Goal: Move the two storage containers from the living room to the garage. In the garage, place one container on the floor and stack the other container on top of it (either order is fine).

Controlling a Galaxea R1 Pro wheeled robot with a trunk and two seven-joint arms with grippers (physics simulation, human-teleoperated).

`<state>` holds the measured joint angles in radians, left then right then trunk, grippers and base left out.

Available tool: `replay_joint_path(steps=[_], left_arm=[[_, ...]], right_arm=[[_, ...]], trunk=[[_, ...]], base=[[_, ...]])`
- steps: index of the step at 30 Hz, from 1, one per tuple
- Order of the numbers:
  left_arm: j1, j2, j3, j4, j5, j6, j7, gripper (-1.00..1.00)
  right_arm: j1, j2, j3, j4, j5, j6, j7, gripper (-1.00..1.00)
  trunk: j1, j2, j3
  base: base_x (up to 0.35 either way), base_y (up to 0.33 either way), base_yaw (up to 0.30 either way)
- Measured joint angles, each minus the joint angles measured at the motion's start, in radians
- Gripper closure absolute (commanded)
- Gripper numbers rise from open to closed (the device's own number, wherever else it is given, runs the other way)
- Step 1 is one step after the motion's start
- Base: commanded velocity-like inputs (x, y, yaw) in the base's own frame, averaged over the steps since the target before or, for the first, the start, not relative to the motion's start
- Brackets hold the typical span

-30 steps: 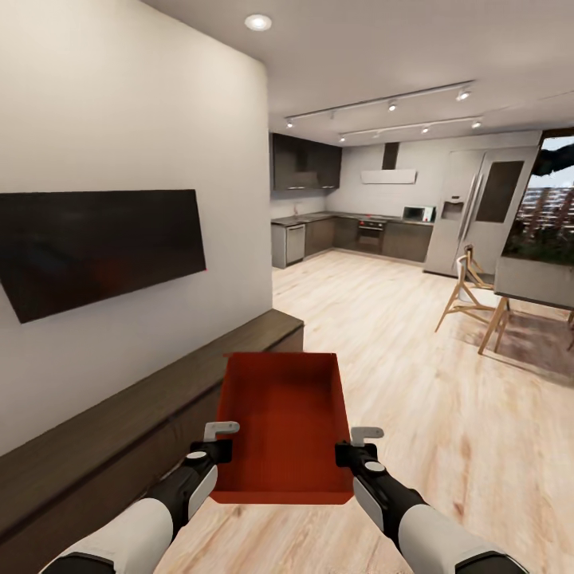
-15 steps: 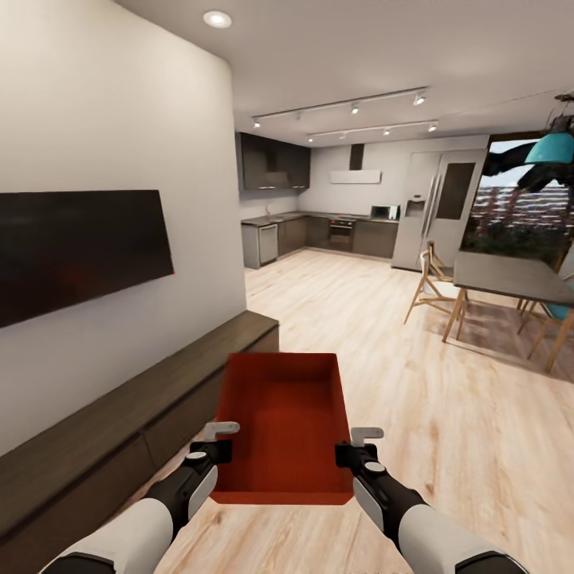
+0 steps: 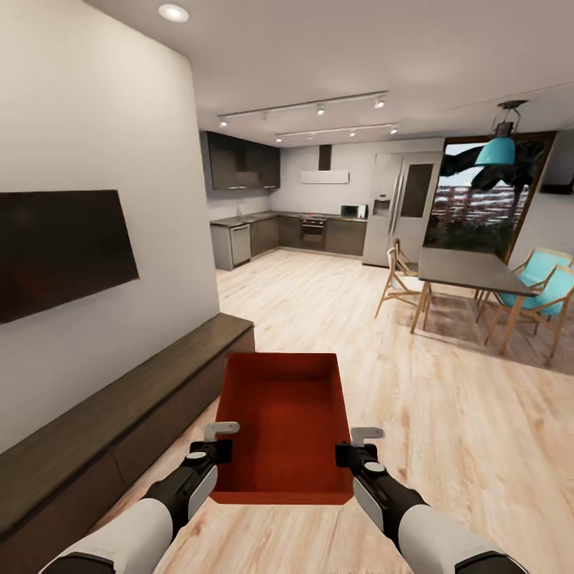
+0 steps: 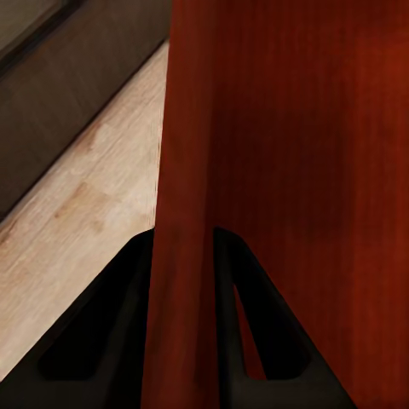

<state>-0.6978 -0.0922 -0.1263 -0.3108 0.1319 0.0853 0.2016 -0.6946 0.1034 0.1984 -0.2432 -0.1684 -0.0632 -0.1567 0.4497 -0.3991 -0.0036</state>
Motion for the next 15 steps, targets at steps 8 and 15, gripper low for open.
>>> replay_joint_path(steps=[8,15], left_arm=[[0.0,-0.001,0.004,0.0,-0.005,0.0,0.0,1.0],[0.0,-0.001,0.003,0.0,-0.003,0.0,0.0,1.0]], right_arm=[[0.0,-0.001,0.0,-0.001,0.0,0.0,0.001,1.0],[0.0,0.0,0.0,0.0,0.0,0.0,0.0,1.0]], trunk=[[0.0,0.0,0.0],[0.0,0.0,0.0]], base=[[0.0,0.0,-0.244],[0.0,0.0,-0.244]])
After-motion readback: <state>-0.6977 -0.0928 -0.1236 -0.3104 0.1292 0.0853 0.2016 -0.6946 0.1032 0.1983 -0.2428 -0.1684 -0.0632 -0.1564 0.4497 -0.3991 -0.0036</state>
